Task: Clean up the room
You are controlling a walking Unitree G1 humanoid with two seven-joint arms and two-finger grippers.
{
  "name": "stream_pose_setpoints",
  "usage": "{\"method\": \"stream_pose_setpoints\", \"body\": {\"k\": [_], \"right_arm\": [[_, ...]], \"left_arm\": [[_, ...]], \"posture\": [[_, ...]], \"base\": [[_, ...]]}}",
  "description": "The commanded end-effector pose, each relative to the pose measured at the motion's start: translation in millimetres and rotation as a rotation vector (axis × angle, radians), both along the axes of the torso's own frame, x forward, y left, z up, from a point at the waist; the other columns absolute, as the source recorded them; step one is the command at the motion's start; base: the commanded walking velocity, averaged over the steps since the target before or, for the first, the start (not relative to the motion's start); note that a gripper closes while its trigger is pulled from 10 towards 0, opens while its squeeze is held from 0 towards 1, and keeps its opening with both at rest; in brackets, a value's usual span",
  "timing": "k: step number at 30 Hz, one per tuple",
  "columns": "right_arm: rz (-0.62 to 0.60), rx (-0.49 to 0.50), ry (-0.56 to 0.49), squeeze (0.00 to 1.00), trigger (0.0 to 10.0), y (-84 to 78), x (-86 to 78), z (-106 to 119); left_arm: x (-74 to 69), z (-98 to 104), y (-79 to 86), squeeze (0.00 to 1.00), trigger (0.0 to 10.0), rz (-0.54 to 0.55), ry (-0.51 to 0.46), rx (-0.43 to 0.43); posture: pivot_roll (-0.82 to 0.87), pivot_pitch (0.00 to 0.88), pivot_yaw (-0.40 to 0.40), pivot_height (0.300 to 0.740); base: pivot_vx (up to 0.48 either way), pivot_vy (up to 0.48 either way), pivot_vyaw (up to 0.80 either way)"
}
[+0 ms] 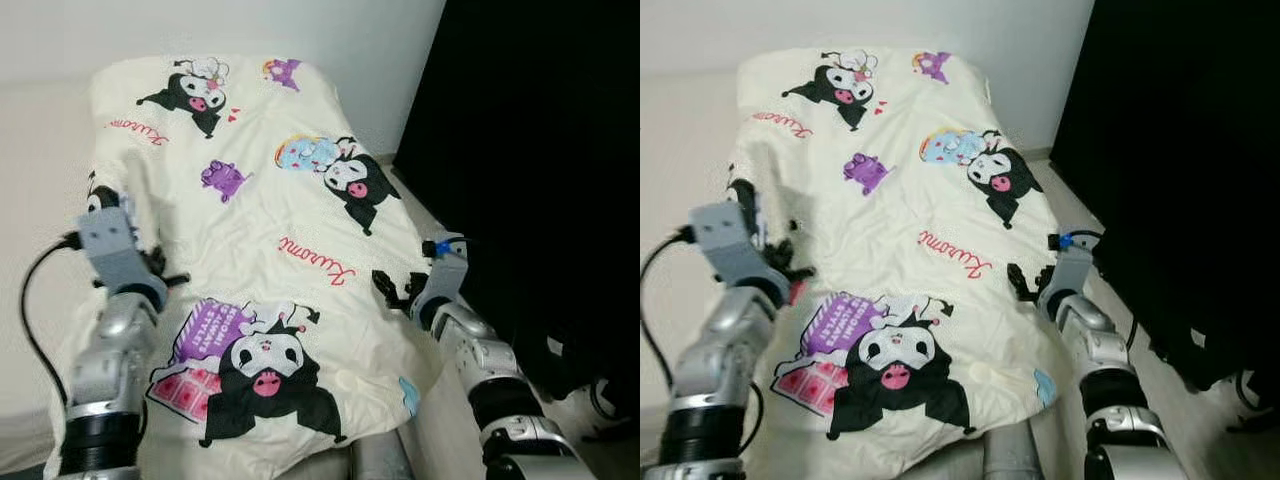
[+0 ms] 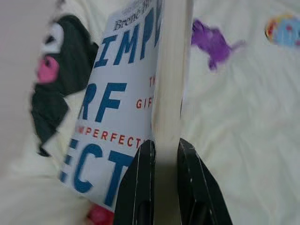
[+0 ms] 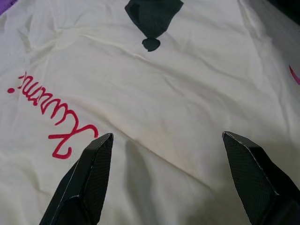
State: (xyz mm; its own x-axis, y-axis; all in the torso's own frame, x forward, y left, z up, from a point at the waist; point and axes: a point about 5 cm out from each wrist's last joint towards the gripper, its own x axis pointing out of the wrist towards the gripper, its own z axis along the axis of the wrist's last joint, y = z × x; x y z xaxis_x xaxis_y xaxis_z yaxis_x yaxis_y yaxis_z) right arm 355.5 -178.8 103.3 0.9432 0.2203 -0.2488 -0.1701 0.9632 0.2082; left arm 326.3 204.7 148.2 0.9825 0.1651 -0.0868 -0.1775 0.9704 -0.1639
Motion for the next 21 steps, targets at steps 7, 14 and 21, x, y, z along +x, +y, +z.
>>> {"method": "stream_pose_setpoints", "body": {"k": [7,14,21], "right_arm": [[-0.045,0.013,0.085,0.0,10.0,-8.4,-19.5,-36],[-0.058,0.023,0.101,0.0,10.0,-12.2,-26.1,-45],[-0.048,0.018,0.085,0.0,10.0,-10.2,-25.9,-45]], "left_arm": [[-13.7,-92,-8.7,0.0,10.0,-0.047,0.297,-0.005],[-33.8,-131,7.3,0.0,10.0,0.015,0.447,-0.005],[-61.2,-162,26.3,0.0,10.0,0.094,0.527,-0.065]], "posture": [[-0.17,0.143,-0.045,0.59],[-0.17,0.136,-0.041,0.61],[-0.18,0.119,-0.032,0.635]], "base": [[0.0,0.0,0.0],[-0.411,0.0,0.0],[-0.206,0.0,0.0]]}}
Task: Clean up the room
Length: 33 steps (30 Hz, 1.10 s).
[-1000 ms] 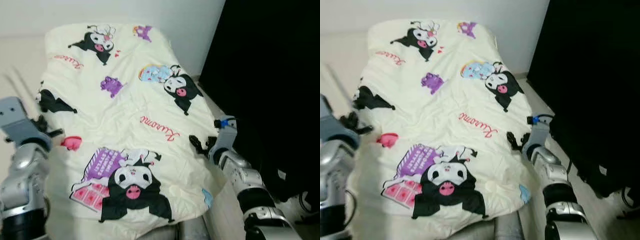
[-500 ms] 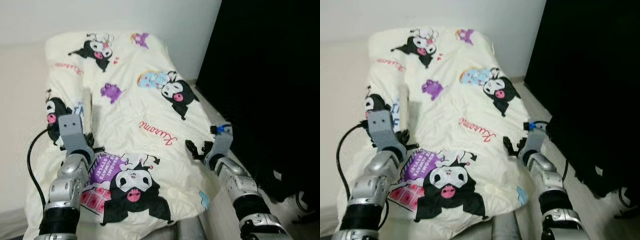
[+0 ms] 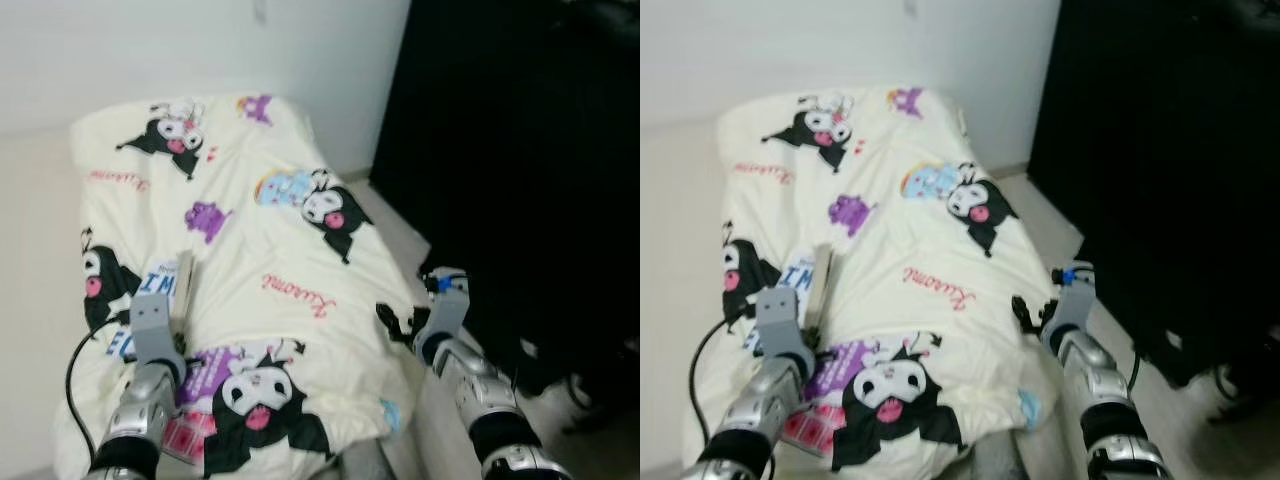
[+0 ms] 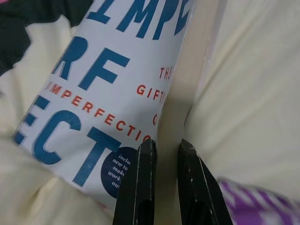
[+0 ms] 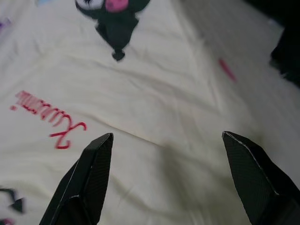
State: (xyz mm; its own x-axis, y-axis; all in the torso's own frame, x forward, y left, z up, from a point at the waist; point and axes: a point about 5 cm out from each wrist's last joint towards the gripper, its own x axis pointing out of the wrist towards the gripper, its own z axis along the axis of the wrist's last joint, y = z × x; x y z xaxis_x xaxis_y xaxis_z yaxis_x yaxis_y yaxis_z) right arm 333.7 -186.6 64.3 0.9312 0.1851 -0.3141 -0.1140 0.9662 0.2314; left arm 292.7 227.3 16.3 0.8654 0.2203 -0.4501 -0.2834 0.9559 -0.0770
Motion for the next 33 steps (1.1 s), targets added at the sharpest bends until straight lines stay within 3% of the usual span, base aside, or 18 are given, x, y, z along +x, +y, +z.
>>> {"method": "stream_pose_setpoints", "body": {"k": [1,3,7,10,16,24,33], "right_arm": [[-0.003,0.002,0.008,0.0,10.0,-1.7,-3.5,-5],[0.0,-0.001,0.004,0.0,10.0,-1.1,-3.1,-5],[0.0,-0.014,-0.01,0.0,10.0,-0.9,-1.3,-3],[-0.002,-0.015,-0.014,0.0,10.0,-1.2,-0.8,-2],[-0.017,-0.02,-0.032,0.0,10.0,-4.9,-0.8,0],[-0.025,-0.019,-0.04,0.0,10.0,-5.5,-1.4,-1],[-0.03,-0.015,-0.064,0.0,10.0,-6.4,0.5,4]], "left_arm": [[-33.4,-36,5.6,0.0,10.0,0.048,0.159,-0.055],[-38.1,-41,6.8,0.0,10.0,0.047,0.177,-0.047],[-63.9,-61,11.3,0.0,10.0,0.054,0.282,-0.019],[-69.0,-64,12.6,0.0,10.0,0.064,0.297,-0.021],[-98.8,-81,20.0,0.0,10.0,0.083,0.387,0.001],[-118.8,-89,27.6,0.0,10.0,0.096,0.456,0.022],[-121.2,-91,26.8,0.0,10.0,0.098,0.464,0.015]], "posture": [[-0.18,0.116,-0.032,0.64],[-0.18,0.116,-0.032,0.645],[-0.18,0.115,-0.028,0.665],[-0.18,0.115,-0.028,0.675],[-0.18,0.116,-0.023,0.705],[-0.18,0.113,-0.019,0.74],[-0.19,0.11,-0.021,0.74]], "base": [[0.0,0.0,0.0],[0.0,0.0,0.0],[0.0,0.0,0.0],[0.0,0.0,0.0],[0.0,0.0,0.0],[0.0,0.0,0.0],[0.0,0.0,0.0]]}}
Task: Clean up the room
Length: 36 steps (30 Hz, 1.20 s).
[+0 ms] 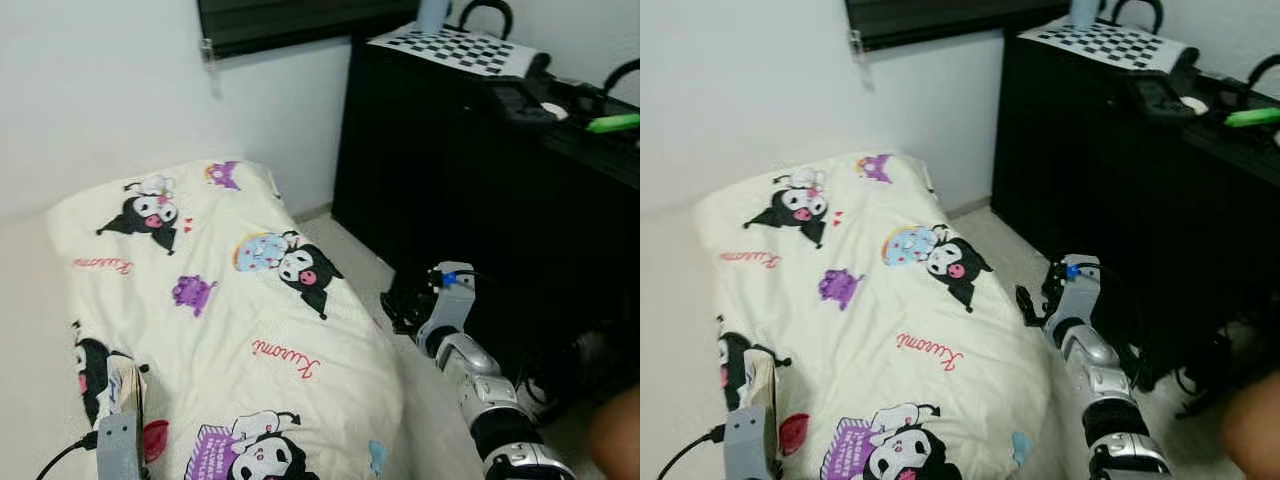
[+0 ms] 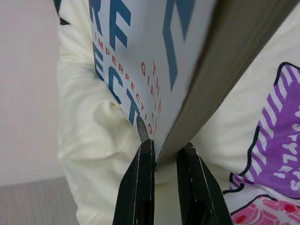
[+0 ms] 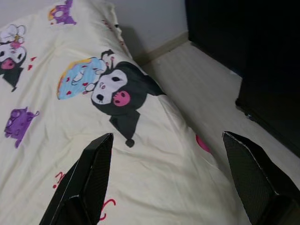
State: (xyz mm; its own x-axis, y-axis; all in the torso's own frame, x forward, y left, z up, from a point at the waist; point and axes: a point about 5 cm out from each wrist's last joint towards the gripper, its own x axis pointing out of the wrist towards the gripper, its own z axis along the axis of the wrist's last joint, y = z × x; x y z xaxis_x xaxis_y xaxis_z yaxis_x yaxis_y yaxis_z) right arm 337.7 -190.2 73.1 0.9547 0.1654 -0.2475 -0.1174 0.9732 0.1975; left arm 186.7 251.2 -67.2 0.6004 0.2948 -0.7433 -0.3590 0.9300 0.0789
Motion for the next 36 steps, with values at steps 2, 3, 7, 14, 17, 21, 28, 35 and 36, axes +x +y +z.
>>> {"method": "stream_pose_setpoints", "body": {"k": [2,3,7,14,17,21,28,35,36], "right_arm": [[-0.016,0.013,0.001,0.0,10.0,-3.2,-2.3,-3],[-0.015,0.014,-0.004,0.0,10.0,-3.1,-1.8,-2],[-0.014,0.016,-0.011,0.0,10.0,-2.6,-1.1,-1],[0.005,0.012,-0.055,0.0,10.0,0.5,-3.1,0],[0.006,0.002,-0.04,0.0,10.0,0.5,-4.6,-3],[0.024,0.001,-0.035,0.0,10.0,2.2,-7.3,-7],[0.151,0.018,-0.086,0.0,10.0,19.5,-9.3,-4],[0.238,0.017,-0.112,0.0,10.0,34.7,-11.7,-1],[0.252,0.014,-0.112,0.0,10.0,37.2,-12.8,-2]], "left_arm": [[-9.9,-6,-0.2,0.0,10.0,0.019,0.035,-0.023],[-7.1,-5,-1.7,0.0,10.0,0.016,0.023,-0.03],[-2.9,-3,-3.3,0.0,10.0,0.01,0.007,-0.037],[2.0,-1,-1.3,0.0,10.0,0.022,0.034,-0.008],[1.3,-1,-0.7,0.0,10.0,0.024,0.037,-0.005],[-1.5,-2,1.1,0.0,10.0,0.031,0.043,-0.001],[-6.8,-5,0.1,0.0,10.0,0.017,0.048,0.001],[-2.2,-3,-3.7,0.0,10.0,-0.004,0.037,0.005],[-0.8,-3,-5.0,0.0,10.0,-0.017,0.032,0.005]], "posture": [[-0.19,0.104,-0.023,0.74],[-0.19,0.104,-0.023,0.74],[-0.19,0.103,-0.023,0.74],[-0.19,0.095,-0.023,0.74],[-0.19,0.097,-0.023,0.74],[-0.19,0.097,-0.025,0.74],[-0.19,0.094,-0.024,0.74],[-0.2,0.094,-0.023,0.74],[-0.19,0.094,-0.024,0.74]], "base": [[0.0,0.0,0.0],[0.0,0.0,0.0],[0.0,0.0,0.0],[-0.204,0.0,0.0],[-0.476,0.0,0.4],[-0.476,0.0,0.69],[-0.449,0.0,0.79],[0.0,0.0,0.78],[0.0,0.0,0.78]]}}
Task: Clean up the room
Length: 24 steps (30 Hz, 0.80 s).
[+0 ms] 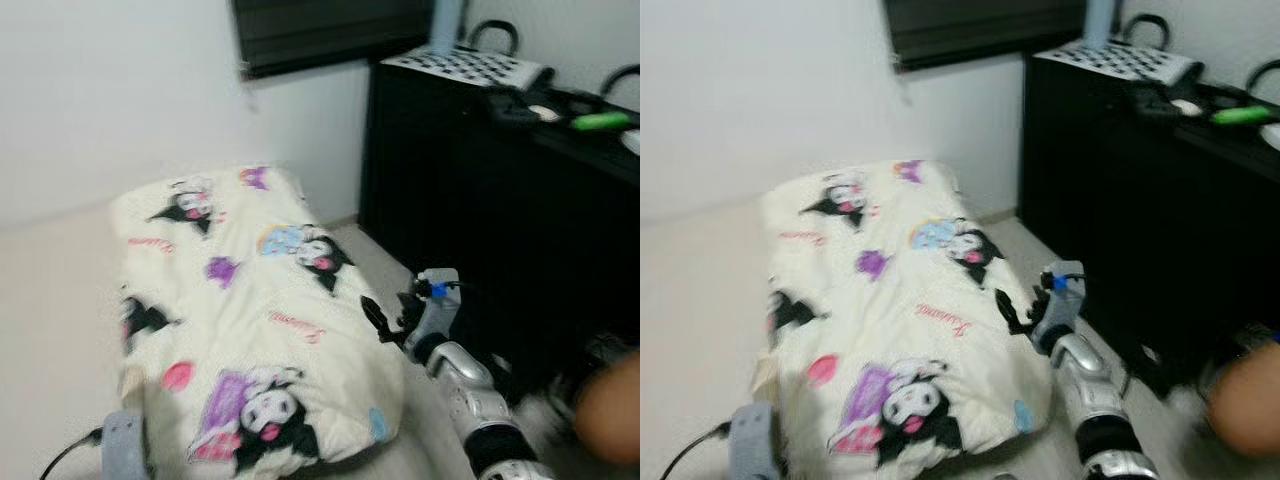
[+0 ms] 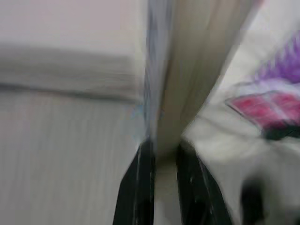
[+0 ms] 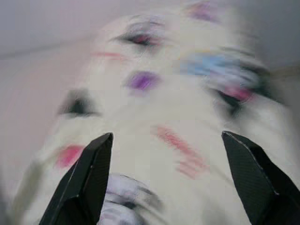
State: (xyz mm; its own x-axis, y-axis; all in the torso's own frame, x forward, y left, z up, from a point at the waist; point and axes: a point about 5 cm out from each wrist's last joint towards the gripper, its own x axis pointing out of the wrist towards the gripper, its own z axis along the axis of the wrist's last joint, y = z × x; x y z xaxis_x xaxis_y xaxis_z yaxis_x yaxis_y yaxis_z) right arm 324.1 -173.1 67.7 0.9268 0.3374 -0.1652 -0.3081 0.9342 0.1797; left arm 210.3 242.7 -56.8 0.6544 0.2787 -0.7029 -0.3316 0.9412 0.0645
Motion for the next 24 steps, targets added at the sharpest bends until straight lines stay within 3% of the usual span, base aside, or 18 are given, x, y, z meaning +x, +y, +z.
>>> {"method": "stream_pose_setpoints", "body": {"k": [1,16,23,24], "right_arm": [[0.071,0.013,-0.024,0.0,10.0,20.1,0.7,3],[0.069,0.009,-0.026,0.0,10.0,20.2,-1.1,1],[-0.037,-0.029,0.027,0.0,10.0,10.2,-0.8,-10],[-0.051,-0.032,0.046,0.0,10.0,7.4,-3.1,-15]], "left_arm": [[-24.4,-13,3.4,0.0,10.0,0.018,0.093,-0.001],[-18.5,-11,-0.3,0.0,10.0,-0.019,0.068,-0.005],[0.1,-3,-12.3,0.0,10.0,-0.097,0.011,0.004],[8.5,1,-17.1,0.0,10.0,-0.13,-0.02,0.007]], "posture": [[-0.19,0.094,-0.024,0.74],[-0.19,0.097,-0.022,0.74],[-0.18,0.093,-0.02,0.74],[-0.18,0.086,-0.02,0.74]], "base": [[0.0,0.0,0.78],[0.0,0.0,0.78],[0.0,0.0,0.11],[0.0,0.0,0.0]]}}
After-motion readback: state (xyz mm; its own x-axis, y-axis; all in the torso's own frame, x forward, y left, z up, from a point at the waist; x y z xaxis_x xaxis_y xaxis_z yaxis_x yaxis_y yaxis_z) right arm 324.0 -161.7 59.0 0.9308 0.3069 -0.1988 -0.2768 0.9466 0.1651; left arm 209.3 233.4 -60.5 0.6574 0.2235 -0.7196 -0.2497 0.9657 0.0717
